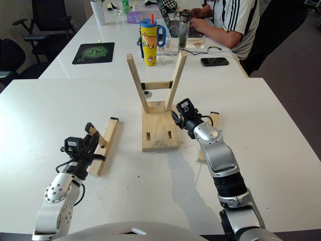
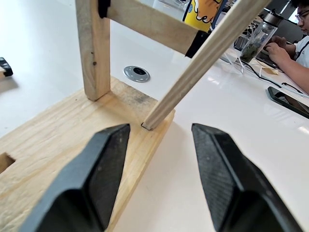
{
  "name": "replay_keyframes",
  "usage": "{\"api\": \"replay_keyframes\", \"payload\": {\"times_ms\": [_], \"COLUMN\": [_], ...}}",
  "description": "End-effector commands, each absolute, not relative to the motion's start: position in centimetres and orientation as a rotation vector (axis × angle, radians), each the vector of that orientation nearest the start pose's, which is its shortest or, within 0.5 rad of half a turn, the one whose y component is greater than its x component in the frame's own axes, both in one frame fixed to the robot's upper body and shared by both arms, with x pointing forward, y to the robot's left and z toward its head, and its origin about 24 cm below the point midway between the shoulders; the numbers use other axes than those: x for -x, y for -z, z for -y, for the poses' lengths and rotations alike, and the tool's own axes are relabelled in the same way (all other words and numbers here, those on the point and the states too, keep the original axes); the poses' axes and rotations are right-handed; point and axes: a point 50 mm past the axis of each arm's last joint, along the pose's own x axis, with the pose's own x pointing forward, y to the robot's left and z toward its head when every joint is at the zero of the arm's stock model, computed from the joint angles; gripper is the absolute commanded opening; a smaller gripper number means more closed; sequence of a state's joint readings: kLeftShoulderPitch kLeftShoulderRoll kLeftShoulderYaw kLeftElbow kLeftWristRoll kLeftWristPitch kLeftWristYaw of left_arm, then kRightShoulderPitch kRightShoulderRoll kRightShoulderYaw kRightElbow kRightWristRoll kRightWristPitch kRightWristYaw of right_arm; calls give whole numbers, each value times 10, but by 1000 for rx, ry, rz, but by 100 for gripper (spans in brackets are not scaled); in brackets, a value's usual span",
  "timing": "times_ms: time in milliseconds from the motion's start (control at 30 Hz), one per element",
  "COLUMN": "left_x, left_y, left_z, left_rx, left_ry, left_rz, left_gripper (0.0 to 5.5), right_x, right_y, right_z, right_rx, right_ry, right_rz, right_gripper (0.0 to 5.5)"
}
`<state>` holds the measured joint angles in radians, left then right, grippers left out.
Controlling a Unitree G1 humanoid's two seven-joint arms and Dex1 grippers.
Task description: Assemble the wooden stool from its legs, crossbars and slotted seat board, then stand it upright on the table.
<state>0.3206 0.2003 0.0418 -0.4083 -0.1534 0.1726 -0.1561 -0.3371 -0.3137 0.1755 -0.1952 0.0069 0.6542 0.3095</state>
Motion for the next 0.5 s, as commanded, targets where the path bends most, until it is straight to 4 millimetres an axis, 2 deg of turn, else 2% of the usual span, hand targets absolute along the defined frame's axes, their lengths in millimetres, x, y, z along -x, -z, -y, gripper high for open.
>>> {"api": "replay_keyframes", "payload": {"times_ms": [33, 233, 300, 500], "left_x": [-188, -204, -212, -239], "left_y": [-47, -81, -100, -186], "left_z": [-193, -188, -183, -178], "left_rx": [-73, -118, -132, -116], "left_ry": [96, 120, 148, 158], "left_rz": [-174, -65, -8, 257], "left_gripper": [78, 150, 155, 155], "right_x": [-298, -298, -298, -299], "right_y": [-111, -111, -111, -111], "right_z": [135, 134, 134, 134], "right_rx": [361, 363, 365, 370], "right_ry": [-444, -446, -445, -446], "right_rz": [-193, -192, -190, -186], "right_gripper": [236, 236, 236, 236]}}
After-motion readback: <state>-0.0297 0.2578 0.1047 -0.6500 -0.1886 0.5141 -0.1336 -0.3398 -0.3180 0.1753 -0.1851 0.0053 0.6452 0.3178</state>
